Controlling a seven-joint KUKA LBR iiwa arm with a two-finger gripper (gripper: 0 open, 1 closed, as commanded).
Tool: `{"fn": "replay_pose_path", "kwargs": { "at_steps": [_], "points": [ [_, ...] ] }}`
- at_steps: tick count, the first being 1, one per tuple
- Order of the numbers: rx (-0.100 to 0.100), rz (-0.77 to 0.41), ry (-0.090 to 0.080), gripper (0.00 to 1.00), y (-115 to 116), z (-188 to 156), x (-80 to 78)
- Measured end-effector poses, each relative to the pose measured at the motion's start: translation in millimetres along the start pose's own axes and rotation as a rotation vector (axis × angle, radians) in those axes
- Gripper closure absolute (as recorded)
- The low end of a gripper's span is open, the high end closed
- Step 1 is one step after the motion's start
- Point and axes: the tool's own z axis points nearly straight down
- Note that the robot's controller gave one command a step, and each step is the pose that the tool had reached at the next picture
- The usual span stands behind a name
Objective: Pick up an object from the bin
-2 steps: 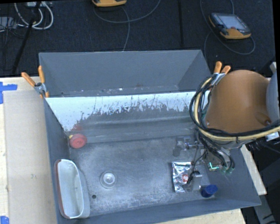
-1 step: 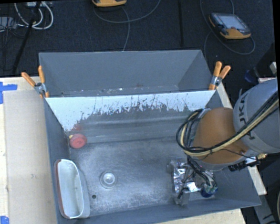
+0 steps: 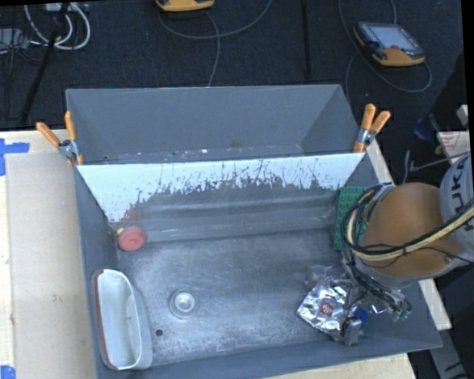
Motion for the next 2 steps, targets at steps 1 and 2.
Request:
{"fn": "replay_pose_path", "kwargs": {
  "at_steps": [1, 2],
  "points": [
    [-0.005, 0.0, 0.01, 1.0, 2, 2, 2.9],
    [-0.001, -0.123, 0.005, 1.0, -10, -171, -1.4]
  ]
}}
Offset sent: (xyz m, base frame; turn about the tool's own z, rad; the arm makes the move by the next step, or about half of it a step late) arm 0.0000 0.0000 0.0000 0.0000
